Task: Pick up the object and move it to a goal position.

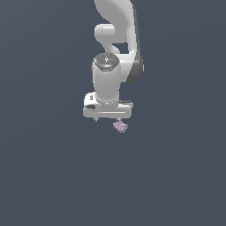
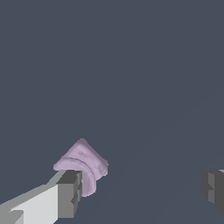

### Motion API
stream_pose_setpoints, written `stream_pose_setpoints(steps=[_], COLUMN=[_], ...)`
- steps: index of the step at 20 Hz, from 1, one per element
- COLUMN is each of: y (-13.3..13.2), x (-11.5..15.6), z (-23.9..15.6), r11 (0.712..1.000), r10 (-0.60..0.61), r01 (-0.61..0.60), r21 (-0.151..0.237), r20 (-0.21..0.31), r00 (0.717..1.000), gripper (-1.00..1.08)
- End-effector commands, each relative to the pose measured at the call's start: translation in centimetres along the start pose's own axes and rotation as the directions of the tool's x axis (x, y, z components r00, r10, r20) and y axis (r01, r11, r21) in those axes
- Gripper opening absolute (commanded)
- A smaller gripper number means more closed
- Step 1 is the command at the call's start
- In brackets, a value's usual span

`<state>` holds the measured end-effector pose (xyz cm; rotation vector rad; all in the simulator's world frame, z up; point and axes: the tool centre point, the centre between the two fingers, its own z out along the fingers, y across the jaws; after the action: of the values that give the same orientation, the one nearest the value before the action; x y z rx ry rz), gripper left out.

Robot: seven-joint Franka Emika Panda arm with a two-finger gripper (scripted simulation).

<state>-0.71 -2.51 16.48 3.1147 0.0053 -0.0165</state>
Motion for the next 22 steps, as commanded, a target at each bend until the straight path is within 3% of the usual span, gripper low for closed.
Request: stream_pose_setpoints(steps=[1,12,22], y=[0.0,1.4,0.7], x=[0.0,0.3,0.0], z=[0.0,0.0,0.6], r11=[1.0,1.0,0.999], r10=[0.0,0.008,-0.05], r01=[0.0,-0.008,0.05], r21=[0.0,0.015,0.014], r20=[0.0,-0.011,-0.011], r00=[1.0,1.0,0.999], gripper=[1.0,1.0,1.0])
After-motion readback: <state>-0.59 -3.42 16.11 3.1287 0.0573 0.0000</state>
